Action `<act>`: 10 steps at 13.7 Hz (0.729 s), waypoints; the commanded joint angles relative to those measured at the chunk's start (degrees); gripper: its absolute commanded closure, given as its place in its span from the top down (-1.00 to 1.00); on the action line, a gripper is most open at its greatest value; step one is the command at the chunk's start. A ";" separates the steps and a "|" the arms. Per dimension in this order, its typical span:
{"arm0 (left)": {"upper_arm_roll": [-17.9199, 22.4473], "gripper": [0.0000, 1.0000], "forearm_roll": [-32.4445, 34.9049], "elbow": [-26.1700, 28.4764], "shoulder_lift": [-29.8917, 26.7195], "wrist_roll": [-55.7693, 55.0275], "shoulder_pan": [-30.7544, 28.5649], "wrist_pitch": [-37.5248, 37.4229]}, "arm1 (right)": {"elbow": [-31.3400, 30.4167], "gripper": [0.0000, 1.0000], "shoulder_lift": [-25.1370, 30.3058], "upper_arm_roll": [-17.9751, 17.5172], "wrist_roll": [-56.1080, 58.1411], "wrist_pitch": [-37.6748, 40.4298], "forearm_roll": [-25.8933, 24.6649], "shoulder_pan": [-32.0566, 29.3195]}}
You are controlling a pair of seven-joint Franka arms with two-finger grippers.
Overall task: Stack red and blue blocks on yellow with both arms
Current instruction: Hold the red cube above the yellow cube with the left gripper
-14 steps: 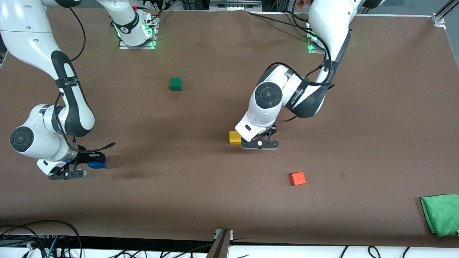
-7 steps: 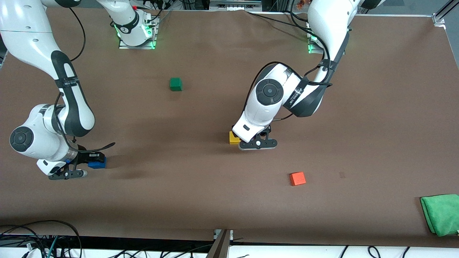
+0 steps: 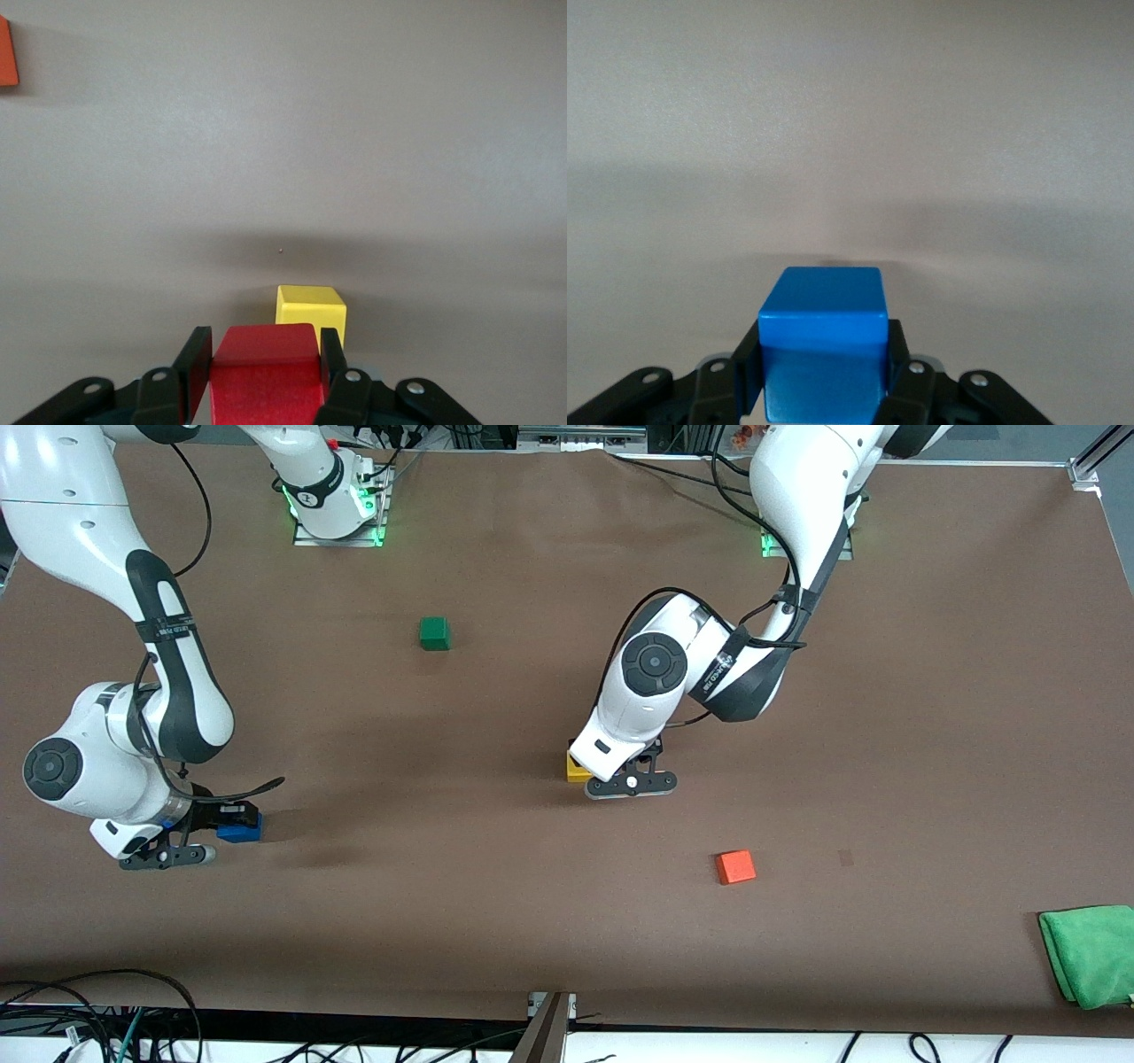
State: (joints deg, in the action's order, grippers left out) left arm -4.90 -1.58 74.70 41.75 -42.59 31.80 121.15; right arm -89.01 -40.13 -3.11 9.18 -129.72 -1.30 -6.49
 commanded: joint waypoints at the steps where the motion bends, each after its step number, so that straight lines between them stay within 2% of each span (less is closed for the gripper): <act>1: 0.24 -1.00 -0.80 -2.18 0.69 -2.66 1.07 -0.12 | 1.90 -0.16 1.11 -0.49 0.49 4.02 -0.11 -0.19; 4: 0.59 -1.00 -0.62 -4.64 3.42 -4.16 2.03 0.05 | 3.05 -0.16 2.07 -0.58 0.05 6.67 -0.11 -0.10; 10: 1.90 -1.00 -0.01 -4.65 4.92 -3.29 1.77 1.72 | 3.05 -0.16 3.48 -0.58 -0.22 8.60 0.07 0.34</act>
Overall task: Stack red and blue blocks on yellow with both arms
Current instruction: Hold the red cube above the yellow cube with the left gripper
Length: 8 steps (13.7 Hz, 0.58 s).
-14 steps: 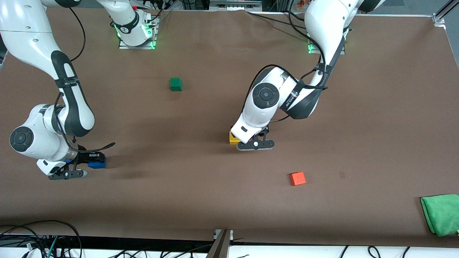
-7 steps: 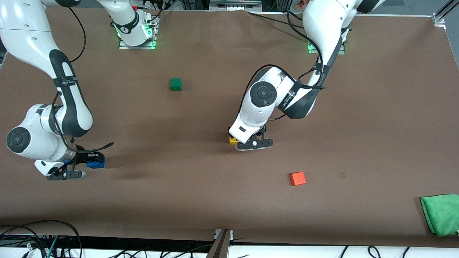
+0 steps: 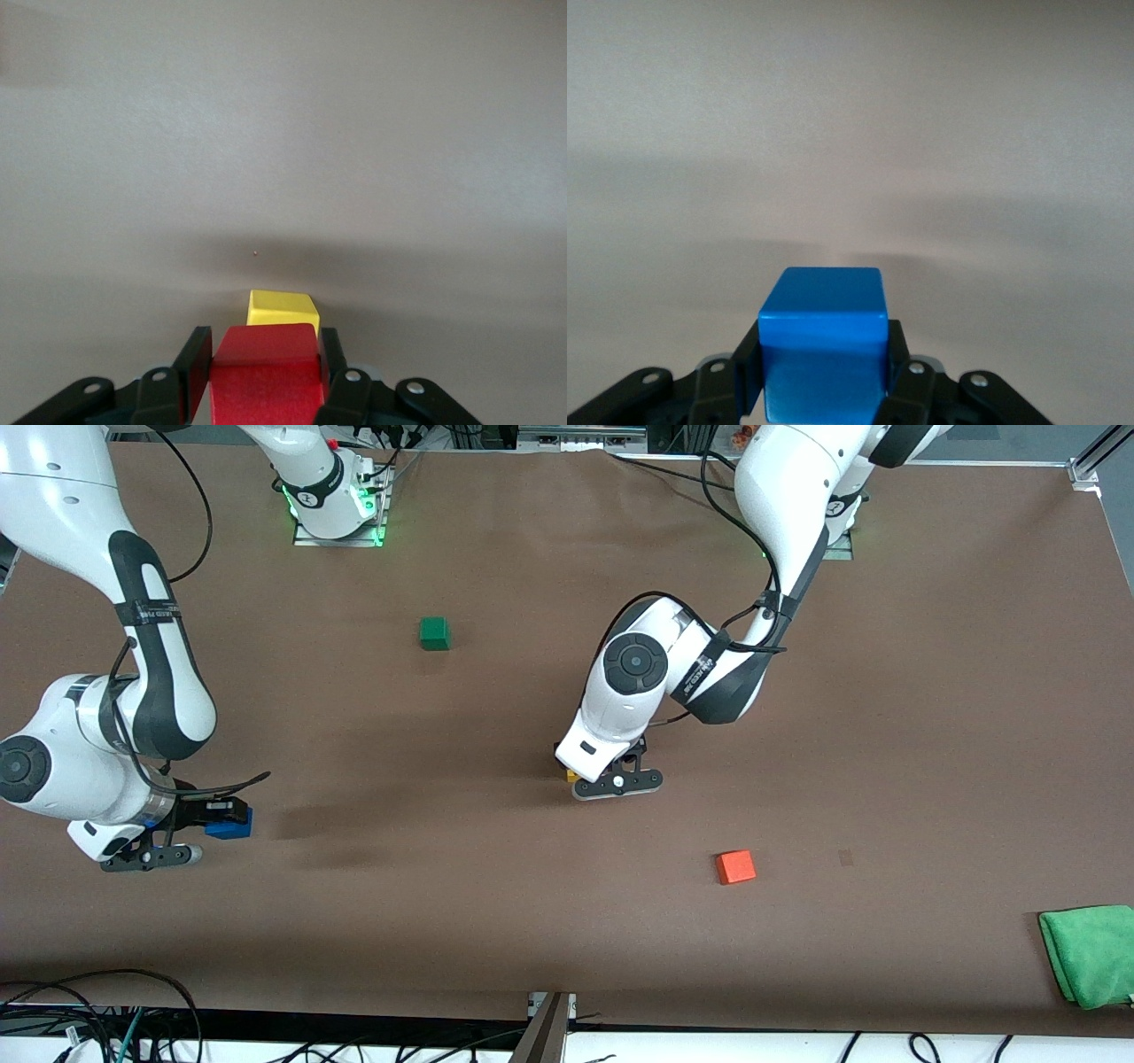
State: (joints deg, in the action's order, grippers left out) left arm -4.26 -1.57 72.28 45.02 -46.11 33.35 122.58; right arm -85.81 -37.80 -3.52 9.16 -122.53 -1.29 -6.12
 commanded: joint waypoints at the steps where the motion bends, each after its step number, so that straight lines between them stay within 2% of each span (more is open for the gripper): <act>1: 1.79 -1.00 -0.01 -2.06 1.91 0.32 0.22 0.47 | -0.14 -0.16 1.24 -0.18 -0.20 1.59 0.15 0.05; 8: 1.97 -1.00 -0.01 -2.32 1.73 -1.70 1.27 -0.14 | -0.14 -0.18 3.26 -0.35 -2.13 5.27 0.24 0.75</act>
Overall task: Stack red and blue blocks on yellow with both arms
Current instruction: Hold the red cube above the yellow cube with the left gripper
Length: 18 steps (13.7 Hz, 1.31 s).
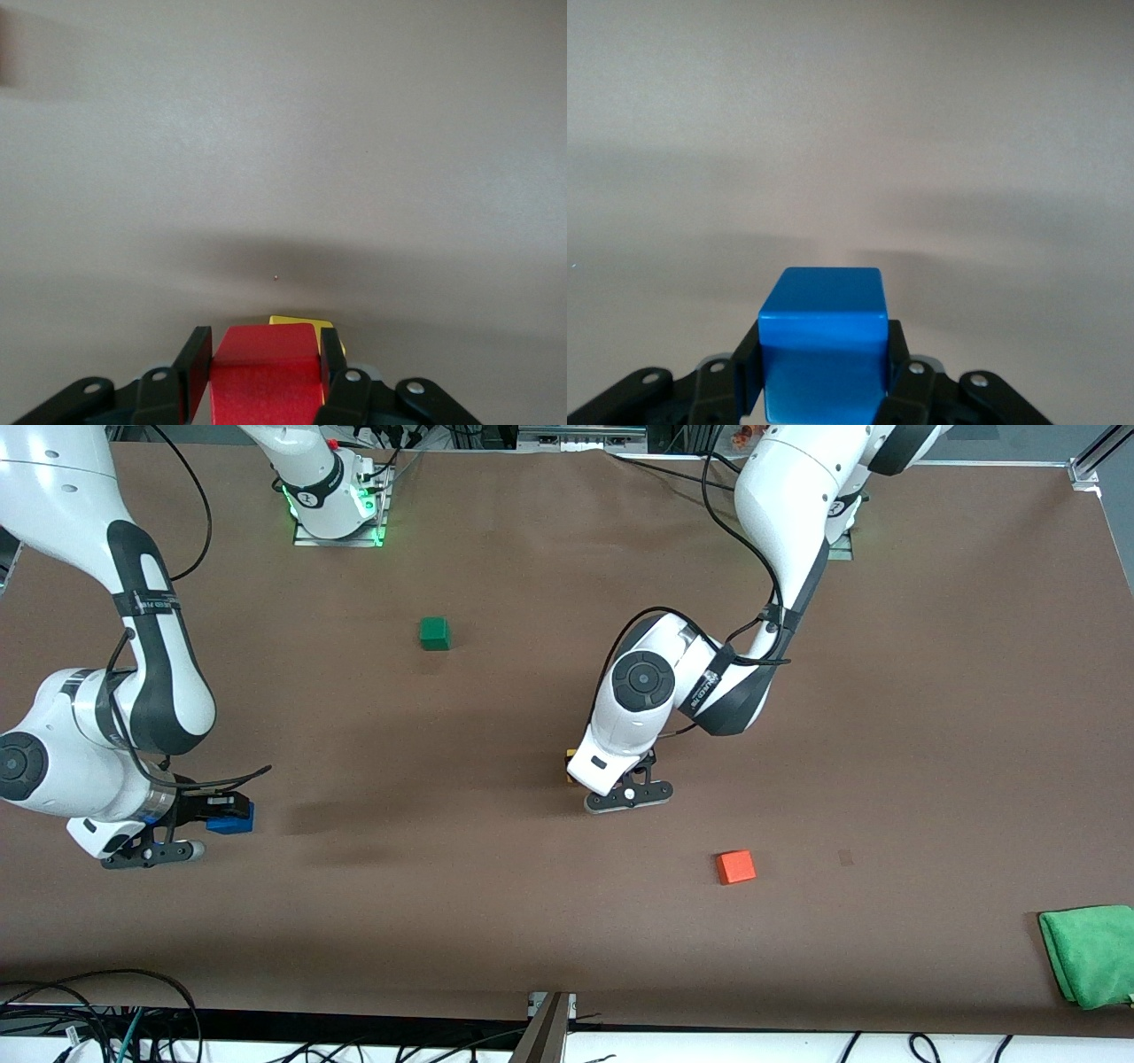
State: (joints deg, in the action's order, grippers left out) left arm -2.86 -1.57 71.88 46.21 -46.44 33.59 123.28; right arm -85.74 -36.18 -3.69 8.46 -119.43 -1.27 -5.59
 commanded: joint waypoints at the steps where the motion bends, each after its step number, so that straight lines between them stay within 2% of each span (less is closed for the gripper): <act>1: 0.49 -1.00 0.16 -1.83 0.46 -1.46 1.12 -0.93 | -0.13 -0.18 1.73 -0.17 -1.43 2.44 0.21 0.41; 10: 0.49 -1.00 1.84 -0.86 0.72 -3.12 3.58 -1.81 | -0.22 -0.18 1.99 -0.09 -2.75 2.45 0.39 1.11; 18: 0.49 -1.00 4.38 -0.86 1.07 -2.78 2.97 -1.81 | -0.22 -0.18 1.99 -0.09 -2.75 2.36 0.39 1.11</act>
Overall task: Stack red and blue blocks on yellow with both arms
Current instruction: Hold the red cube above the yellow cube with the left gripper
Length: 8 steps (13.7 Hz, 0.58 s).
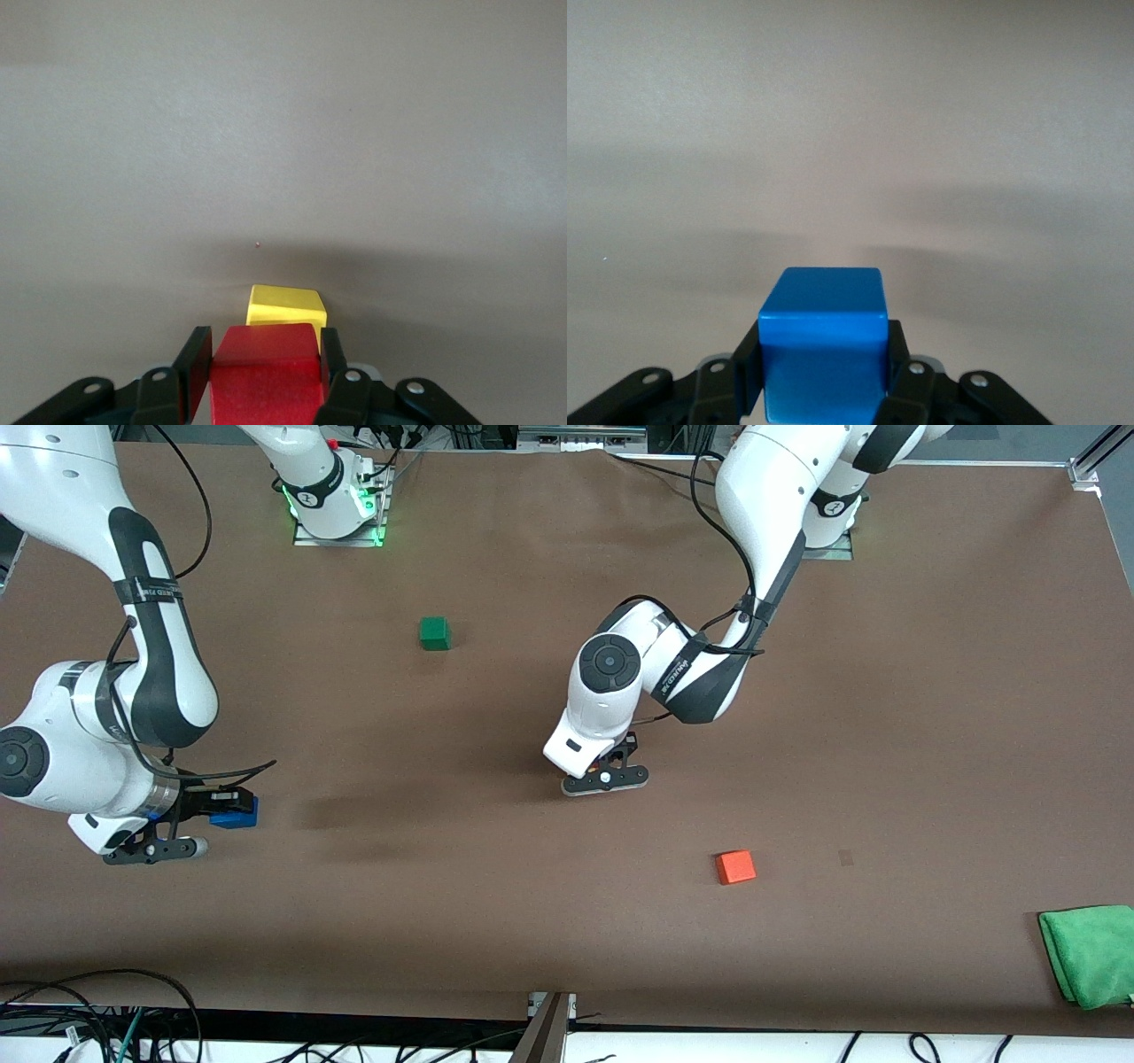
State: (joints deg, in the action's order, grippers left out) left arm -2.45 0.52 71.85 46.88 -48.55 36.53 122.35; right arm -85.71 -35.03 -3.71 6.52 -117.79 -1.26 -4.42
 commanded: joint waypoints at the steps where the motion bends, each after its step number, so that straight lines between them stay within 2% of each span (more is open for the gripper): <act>1: 0.08 -1.00 2.29 -0.83 0.49 -0.67 0.12 -0.79 | -0.25 -0.18 0.84 -0.07 -0.90 0.71 0.38 -0.06; 8: 0.17 -1.00 2.56 -0.92 0.93 -2.33 0.74 -0.88 | -0.25 -0.18 1.19 -0.07 -1.78 1.94 0.20 0.21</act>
State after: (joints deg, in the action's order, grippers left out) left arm -2.44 1.52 71.85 47.56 -48.92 36.71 122.34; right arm -85.71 -35.02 -3.71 5.67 -117.39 -1.26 -4.30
